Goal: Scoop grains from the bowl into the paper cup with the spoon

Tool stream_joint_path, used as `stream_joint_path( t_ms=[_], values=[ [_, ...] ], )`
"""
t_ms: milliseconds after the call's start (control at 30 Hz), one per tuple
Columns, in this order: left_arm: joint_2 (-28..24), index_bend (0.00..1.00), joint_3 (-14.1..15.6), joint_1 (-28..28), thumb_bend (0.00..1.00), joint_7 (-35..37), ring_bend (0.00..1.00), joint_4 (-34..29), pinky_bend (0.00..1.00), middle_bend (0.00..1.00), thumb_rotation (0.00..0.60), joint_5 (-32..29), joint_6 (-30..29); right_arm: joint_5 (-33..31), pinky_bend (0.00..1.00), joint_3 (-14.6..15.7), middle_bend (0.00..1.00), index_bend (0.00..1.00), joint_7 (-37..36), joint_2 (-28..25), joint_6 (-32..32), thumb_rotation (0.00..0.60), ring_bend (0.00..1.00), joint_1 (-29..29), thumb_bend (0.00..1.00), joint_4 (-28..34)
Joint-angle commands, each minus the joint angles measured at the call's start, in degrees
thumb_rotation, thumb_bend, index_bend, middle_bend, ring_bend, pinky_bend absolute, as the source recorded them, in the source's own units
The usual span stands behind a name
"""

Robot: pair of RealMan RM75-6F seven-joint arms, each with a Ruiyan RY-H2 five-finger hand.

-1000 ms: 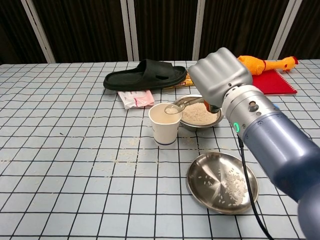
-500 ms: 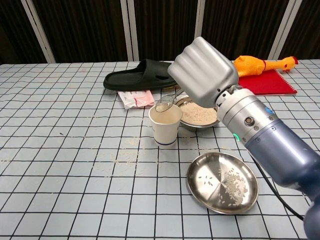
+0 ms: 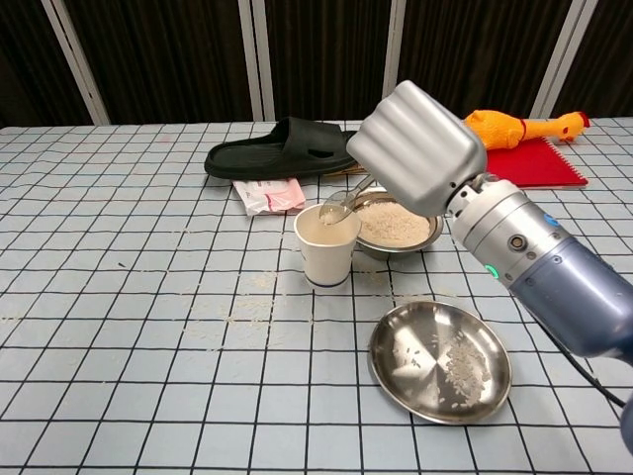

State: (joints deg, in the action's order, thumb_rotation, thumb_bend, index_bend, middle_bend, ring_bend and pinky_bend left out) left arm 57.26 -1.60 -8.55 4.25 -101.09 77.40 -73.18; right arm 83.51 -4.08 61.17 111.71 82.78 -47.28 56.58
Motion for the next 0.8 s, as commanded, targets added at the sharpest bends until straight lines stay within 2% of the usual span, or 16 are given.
stream_joint_path(
  t_ms=[33, 333, 500, 700, 800],
  values=[
    [0.1, 0.0, 0.0, -0.1, 0.0, -0.2, 0.0, -0.1, 0.0, 0.0, 0.6, 0.0, 0.1, 3.6, 1.0, 1.0, 0.83, 0.69, -4.3, 0.0, 0.8, 0.6, 0.97, 0.5, 0.61, -3.4],
    [0.1, 0.0, 0.0, -0.1, 0.0, -0.4, 0.0, -0.2, 0.0, 0.0, 0.6, -0.3, 0.1, 6.1, 1.0, -1.0, 0.83, 0.69, -9.4, 2.1, 2.2, 0.6, 0.97, 0.8, 0.61, -7.4],
    [0.0, 0.0, 0.0, -0.1, 0.0, -0.3, 0.0, -0.2, 0.0, 0.0, 0.6, -0.1, 0.1, 7.2, 1.0, -0.9, 0.83, 0.69, -10.5, 2.4, 2.0, 0.6, 0.97, 1.4, 0.61, -9.0],
    [0.0, 0.0, 0.0, 0.0, 0.0, -0.3, 0.0, -0.2, 0.0, 0.0, 0.6, -0.2, 0.0, 7.2, 1.0, -3.5, 0.83, 0.69, -10.9, 2.1, 2.7, 0.6, 0.97, 0.7, 0.61, -9.2],
    [0.0, 0.0, 0.0, 0.0, 0.0, -0.3, 0.0, -0.2, 0.0, 0.0, 0.6, -0.3, 0.1, 7.2, 1.0, -3.9, 0.83, 0.69, -10.8, 1.4, 2.2, 0.6, 0.97, 0.8, 0.61, -9.0]
  ],
)
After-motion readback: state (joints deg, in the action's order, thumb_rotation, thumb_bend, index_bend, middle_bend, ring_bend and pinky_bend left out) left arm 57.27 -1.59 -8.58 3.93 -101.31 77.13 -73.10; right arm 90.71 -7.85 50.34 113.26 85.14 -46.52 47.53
